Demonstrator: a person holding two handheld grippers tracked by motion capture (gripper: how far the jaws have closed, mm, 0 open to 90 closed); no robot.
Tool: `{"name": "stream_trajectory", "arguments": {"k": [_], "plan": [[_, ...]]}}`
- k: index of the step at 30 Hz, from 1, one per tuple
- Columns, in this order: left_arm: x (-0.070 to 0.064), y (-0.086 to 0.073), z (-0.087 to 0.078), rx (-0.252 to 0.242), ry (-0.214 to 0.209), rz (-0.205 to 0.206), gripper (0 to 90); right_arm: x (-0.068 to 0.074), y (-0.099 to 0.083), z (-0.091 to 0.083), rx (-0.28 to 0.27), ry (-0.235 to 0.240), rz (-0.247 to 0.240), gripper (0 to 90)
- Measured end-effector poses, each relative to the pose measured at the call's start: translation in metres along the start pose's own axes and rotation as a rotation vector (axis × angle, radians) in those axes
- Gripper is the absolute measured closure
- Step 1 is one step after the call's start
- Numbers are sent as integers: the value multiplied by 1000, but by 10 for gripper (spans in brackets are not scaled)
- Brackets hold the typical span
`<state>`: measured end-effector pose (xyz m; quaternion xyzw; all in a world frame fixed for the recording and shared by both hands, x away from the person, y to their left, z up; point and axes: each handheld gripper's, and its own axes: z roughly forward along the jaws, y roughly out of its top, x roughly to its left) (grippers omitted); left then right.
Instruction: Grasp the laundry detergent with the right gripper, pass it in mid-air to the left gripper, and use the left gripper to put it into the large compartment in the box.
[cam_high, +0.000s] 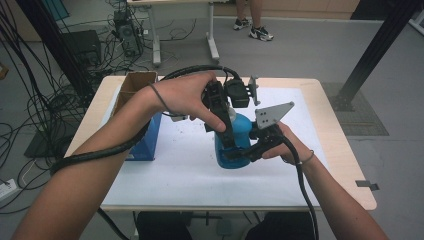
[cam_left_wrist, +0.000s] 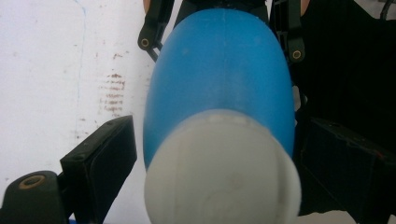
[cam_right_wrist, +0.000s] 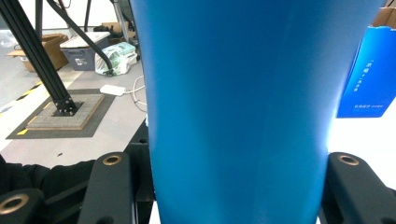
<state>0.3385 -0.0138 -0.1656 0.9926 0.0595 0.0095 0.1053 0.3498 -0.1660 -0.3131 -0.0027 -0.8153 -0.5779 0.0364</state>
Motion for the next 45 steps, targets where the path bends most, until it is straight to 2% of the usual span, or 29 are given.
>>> {"name": "stream_trajectory", "arguments": {"k": [45], "plan": [[3,-3,0,6,6,-12,106,-1,0,1,13,-4,-8,435]]}}
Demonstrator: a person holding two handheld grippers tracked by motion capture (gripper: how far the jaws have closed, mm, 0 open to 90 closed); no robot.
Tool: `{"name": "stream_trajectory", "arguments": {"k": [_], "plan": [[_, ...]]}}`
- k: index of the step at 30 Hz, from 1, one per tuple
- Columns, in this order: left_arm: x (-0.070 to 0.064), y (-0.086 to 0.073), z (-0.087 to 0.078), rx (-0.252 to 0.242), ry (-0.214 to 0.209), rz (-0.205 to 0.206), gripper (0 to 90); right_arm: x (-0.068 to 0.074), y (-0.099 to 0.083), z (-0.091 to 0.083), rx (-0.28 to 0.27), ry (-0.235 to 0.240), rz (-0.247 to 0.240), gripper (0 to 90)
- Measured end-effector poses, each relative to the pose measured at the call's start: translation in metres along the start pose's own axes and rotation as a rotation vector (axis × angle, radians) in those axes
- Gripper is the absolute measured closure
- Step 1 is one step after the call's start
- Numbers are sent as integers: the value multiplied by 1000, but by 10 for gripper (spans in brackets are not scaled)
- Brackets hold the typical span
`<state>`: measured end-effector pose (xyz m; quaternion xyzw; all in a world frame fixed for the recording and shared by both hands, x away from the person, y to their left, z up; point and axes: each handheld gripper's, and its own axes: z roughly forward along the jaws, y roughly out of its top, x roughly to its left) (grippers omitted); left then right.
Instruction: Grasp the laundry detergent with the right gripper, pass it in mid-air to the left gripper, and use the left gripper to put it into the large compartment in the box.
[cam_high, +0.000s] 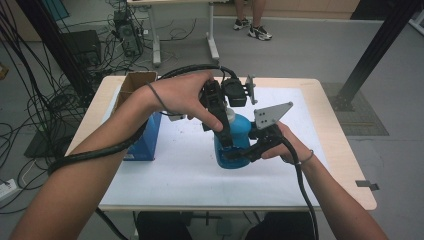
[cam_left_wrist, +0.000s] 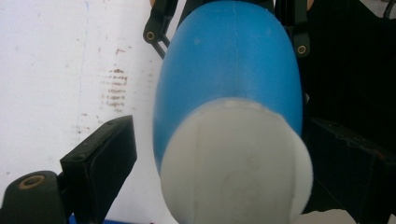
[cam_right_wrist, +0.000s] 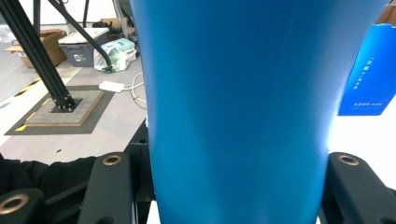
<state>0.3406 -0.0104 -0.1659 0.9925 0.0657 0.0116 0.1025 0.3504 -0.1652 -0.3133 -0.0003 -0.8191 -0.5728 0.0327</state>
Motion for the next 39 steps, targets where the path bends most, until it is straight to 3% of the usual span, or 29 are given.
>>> {"name": "stream_trajectory", "arguments": {"k": [39], "plan": [[0,-1,1,15,5,-1,108,0,1,3,-1,5,-5,434]]}}
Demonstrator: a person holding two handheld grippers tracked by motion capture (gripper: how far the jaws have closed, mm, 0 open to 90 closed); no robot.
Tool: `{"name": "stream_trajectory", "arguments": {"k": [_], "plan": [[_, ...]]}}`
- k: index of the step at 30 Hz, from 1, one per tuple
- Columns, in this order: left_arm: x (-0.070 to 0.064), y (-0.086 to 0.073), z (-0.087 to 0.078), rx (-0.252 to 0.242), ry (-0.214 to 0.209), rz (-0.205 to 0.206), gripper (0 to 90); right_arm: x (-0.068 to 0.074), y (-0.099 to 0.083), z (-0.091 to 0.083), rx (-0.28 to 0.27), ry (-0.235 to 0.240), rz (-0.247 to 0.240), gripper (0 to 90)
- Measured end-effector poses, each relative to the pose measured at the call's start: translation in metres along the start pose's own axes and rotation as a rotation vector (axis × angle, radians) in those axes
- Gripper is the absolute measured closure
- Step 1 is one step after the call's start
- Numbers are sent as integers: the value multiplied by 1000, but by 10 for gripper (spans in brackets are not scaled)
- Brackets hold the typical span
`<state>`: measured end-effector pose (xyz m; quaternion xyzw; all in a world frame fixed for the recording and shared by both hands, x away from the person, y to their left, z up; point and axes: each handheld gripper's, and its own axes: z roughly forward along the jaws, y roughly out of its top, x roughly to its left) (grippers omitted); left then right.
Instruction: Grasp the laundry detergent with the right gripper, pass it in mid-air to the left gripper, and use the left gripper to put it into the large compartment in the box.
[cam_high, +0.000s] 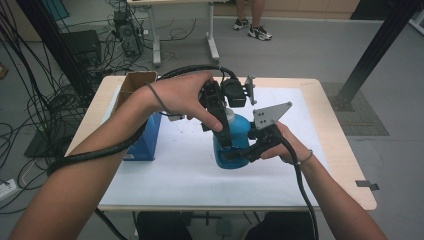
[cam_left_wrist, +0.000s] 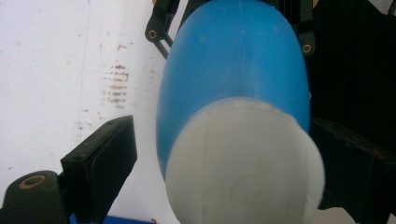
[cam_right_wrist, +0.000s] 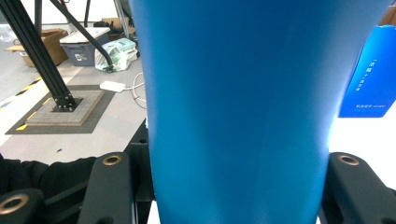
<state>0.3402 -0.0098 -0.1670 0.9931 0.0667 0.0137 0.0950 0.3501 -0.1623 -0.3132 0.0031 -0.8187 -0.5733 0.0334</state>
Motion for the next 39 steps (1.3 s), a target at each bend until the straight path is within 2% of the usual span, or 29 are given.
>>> {"name": "stream_trajectory", "arguments": {"k": [9,23,39], "plan": [[-1,2,1,3,3,9,130,-1,1,0,-1,-1,-3,434],[-1,5,0,8,-9,17,235,0,1,-1,-4,-1,-1,434],[2,6,-2,9,-26,8,328,0,2,0,-4,1,-5,435]]}}
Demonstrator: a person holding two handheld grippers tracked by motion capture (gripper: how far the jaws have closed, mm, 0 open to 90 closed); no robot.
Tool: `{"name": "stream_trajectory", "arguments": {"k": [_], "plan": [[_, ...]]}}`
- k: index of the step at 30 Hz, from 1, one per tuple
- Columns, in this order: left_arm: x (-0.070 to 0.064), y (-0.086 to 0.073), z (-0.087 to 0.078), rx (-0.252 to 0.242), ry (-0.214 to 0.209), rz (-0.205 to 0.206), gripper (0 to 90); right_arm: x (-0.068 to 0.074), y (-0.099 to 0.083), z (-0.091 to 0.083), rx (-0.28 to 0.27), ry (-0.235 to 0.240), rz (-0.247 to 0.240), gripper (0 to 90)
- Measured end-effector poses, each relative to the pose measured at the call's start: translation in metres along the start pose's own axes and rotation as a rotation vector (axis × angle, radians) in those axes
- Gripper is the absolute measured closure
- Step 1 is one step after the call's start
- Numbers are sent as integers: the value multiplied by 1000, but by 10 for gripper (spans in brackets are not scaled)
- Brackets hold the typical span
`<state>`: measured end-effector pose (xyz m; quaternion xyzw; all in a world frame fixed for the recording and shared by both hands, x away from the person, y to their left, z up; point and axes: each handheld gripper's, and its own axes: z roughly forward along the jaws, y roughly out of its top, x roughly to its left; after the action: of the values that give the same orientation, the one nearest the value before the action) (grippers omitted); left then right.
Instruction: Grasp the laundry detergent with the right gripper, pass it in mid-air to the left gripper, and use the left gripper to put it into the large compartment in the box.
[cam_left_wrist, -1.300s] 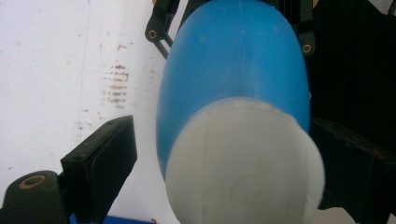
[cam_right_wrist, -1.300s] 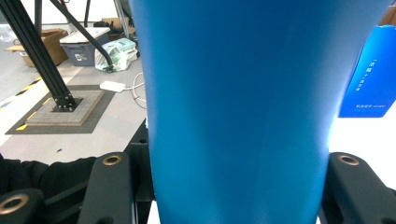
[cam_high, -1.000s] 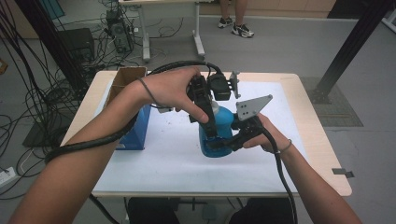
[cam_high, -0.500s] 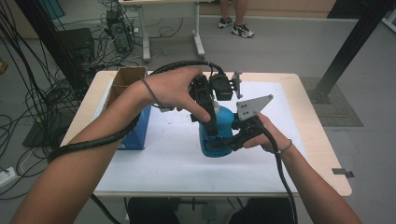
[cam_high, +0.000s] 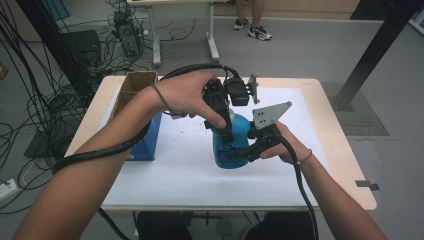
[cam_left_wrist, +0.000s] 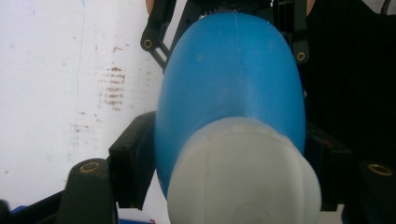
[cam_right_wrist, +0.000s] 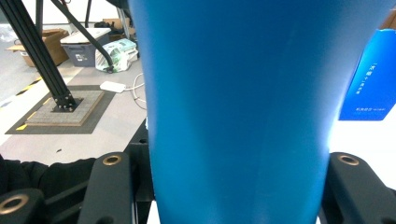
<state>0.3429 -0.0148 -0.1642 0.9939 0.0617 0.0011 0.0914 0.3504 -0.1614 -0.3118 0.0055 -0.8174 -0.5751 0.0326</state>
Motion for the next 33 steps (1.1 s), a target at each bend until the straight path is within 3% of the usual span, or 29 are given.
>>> {"name": "stream_trajectory", "arguments": {"k": [9,33], "plan": [[2,1,-1,-6,-16,-10,371,0,0,-1,-3,0,1,435],[-1,5,-2,26,1,-14,376,0,1,0,-7,-2,-11,435]]}}
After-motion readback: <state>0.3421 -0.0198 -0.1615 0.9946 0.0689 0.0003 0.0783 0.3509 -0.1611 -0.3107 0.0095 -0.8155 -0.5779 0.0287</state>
